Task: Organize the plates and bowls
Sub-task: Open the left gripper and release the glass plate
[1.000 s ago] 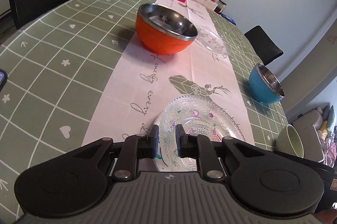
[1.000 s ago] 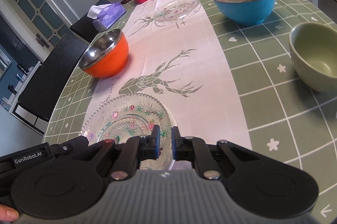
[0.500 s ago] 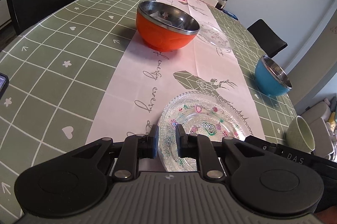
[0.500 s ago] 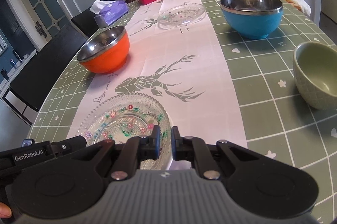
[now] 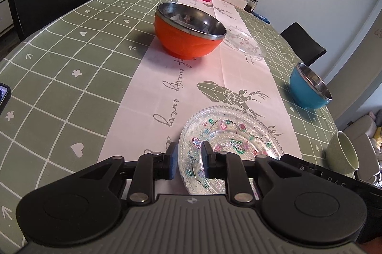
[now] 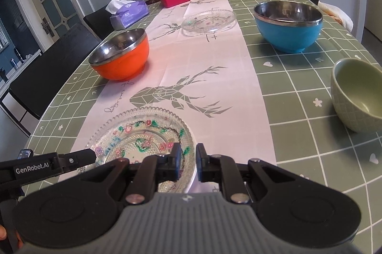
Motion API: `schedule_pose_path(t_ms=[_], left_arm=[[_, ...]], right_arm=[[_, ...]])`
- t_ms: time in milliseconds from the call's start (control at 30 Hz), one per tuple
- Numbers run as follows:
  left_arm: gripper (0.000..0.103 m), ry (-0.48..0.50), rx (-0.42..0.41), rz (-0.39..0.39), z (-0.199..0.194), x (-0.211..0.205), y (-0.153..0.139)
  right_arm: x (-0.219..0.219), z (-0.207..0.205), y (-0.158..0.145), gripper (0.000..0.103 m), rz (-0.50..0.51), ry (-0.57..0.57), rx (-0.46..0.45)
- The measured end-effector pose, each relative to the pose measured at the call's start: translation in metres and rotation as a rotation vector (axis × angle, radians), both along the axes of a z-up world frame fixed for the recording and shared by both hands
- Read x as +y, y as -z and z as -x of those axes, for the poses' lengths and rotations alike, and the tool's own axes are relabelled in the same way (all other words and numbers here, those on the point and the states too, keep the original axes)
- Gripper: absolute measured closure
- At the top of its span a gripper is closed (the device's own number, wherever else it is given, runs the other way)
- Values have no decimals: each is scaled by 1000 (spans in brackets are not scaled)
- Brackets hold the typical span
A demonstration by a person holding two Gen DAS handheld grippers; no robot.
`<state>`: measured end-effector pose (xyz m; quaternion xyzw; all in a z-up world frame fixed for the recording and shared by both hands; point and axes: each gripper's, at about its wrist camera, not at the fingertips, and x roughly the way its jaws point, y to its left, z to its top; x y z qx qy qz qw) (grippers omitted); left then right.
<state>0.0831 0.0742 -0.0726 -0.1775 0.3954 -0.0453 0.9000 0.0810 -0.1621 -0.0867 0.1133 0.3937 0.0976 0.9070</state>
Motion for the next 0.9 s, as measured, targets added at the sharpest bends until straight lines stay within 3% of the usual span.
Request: schedule_pose_path(t_ms=[33,67,133,367,733,900], left_arm=[[61,-4,-9,1,1,0,-1],[55,-5,-20,3,2,1,-2],[41,-8,-44,7,4,2,-5],[36,20,-92,-31,6,-4,-20],[32,187,-145,-61,-15,-36,-55],[32,261,-146,-86,-29,-57,-66]], right_arm=[[-1,1,0,70,0,5,-4],[-2,1,-1,65,-4,9,-7],[-5,2,-1,65,-6,17,-3],[-16,5,-4,56,-21,36,6],[-34,-5,-43,46,40,-4,-67],[-44,-20,-55,44,61,-28,-57]])
